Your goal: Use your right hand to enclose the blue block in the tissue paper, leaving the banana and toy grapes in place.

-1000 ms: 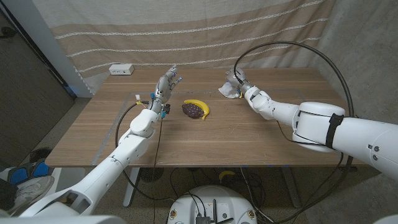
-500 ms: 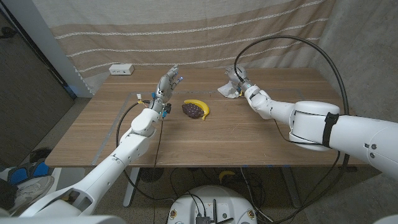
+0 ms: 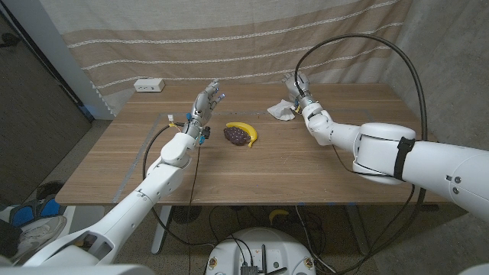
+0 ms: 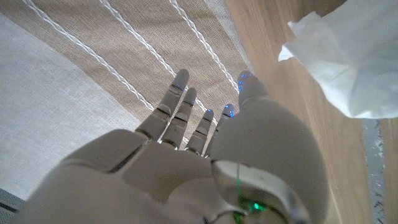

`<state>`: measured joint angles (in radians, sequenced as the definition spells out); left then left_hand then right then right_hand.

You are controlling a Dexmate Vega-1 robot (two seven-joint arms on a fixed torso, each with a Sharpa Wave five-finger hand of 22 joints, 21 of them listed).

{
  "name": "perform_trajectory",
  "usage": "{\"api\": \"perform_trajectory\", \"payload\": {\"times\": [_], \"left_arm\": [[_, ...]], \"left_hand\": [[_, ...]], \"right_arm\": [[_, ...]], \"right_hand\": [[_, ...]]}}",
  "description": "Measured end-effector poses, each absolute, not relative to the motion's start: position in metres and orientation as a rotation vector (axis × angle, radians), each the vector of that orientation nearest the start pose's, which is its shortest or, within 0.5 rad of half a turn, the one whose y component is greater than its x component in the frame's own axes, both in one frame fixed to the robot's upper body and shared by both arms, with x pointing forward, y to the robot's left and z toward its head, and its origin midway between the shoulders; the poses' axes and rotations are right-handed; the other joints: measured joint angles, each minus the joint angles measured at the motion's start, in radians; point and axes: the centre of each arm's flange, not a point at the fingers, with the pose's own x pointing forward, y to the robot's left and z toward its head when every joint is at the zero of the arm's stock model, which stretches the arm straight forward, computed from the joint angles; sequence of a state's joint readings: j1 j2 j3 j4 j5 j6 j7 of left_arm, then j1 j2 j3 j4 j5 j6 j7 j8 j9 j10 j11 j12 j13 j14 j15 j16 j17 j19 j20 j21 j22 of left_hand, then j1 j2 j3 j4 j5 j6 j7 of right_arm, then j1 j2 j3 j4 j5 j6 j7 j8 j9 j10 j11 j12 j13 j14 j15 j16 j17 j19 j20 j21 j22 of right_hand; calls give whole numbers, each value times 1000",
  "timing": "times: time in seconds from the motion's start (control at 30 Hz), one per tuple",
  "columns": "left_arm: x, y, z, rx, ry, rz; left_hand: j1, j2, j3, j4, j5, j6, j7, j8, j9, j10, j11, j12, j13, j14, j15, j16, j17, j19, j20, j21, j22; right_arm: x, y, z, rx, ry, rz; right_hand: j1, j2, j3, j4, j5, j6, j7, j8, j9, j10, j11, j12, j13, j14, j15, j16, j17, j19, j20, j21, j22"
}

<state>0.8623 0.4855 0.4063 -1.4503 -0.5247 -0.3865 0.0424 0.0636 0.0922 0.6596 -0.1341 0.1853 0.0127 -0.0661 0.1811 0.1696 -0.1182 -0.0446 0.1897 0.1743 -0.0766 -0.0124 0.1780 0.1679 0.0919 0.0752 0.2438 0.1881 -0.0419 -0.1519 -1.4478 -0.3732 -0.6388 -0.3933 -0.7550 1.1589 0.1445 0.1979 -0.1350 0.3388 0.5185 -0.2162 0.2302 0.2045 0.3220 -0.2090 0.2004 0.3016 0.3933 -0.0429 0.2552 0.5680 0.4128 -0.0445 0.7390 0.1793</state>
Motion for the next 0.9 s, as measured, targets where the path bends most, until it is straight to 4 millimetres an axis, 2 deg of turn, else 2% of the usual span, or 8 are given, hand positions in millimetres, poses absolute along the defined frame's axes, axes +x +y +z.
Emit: {"api": "perform_trajectory", "payload": {"times": [0.07,0.2,0.3,0.43,0.47,0.67,0.87,0.9], "left_arm": [[615,234,10,19,-787,-263],[614,233,11,22,-789,-267],[613,233,12,25,-791,-271],[613,233,13,27,-793,-272],[612,233,13,30,-795,-278],[611,232,14,34,-797,-285],[610,232,15,38,-800,-291],[610,232,14,38,-799,-292]], "left_hand": [[0,0,0,0,0,0,0,0,0,0,0,0,0,0,0,0,0,2,2,0,0],[0,0,0,0,0,0,0,0,0,0,0,0,0,0,0,0,0,2,2,0,0],[0,0,0,0,0,0,0,0,0,0,0,0,0,0,0,0,0,2,2,0,0],[0,0,0,0,0,0,0,0,0,0,0,0,0,0,0,0,0,2,2,0,0],[0,0,0,0,0,0,0,0,0,0,0,0,0,0,0,0,0,2,2,0,0],[0,0,0,0,0,0,0,0,0,0,0,0,0,0,0,0,0,2,2,0,0],[0,0,0,0,0,0,0,0,0,0,0,0,0,0,0,0,0,2,2,-1,0],[0,0,0,0,0,0,0,0,0,0,0,0,0,0,0,0,0,2,2,-4,0]], "right_arm": [[731,-175,92,-1969,-778,-756],[729,-194,87,-1875,-735,-801],[728,-213,80,-1806,-699,-812],[729,-215,79,-1788,-687,-810],[723,-219,74,-1666,-700,-791],[716,-211,72,-1487,-715,-703],[707,-200,75,-1314,-732,-584],[695,-195,82,-1230,-763,-559]], "right_hand": [[-33,19,-2,21,-26,11,8,8,0,7,0,0,-2,0,0,2,4,7,0,0,0],[-131,17,-13,68,-79,21,27,8,3,23,16,0,-5,11,-3,8,5,14,0,5,0],[-192,17,-18,96,-112,19,56,8,0,39,33,0,-9,13,-1,8,6,14,0,5,-2],[-271,18,-31,134,-140,19,84,5,0,64,58,5,-9,14,0,15,12,17,4,0,-3],[-295,18,-36,144,-145,18,85,3,0,69,63,5,-10,14,0,19,14,13,8,0,-3],[-440,29,-53,217,-150,-19,115,-23,0,56,109,5,-19,-8,0,14,9,-17,29,-25,-3],[-533,56,-40,276,-150,-51,121,-35,-5,26,138,-5,-28,-55,1,-4,1,-65,25,-52,-2],[-538,54,-36,281,-150,-51,121,-35,-5,22,142,-5,-29,-56,1,-4,1,-65,25,-54,-2]]}}
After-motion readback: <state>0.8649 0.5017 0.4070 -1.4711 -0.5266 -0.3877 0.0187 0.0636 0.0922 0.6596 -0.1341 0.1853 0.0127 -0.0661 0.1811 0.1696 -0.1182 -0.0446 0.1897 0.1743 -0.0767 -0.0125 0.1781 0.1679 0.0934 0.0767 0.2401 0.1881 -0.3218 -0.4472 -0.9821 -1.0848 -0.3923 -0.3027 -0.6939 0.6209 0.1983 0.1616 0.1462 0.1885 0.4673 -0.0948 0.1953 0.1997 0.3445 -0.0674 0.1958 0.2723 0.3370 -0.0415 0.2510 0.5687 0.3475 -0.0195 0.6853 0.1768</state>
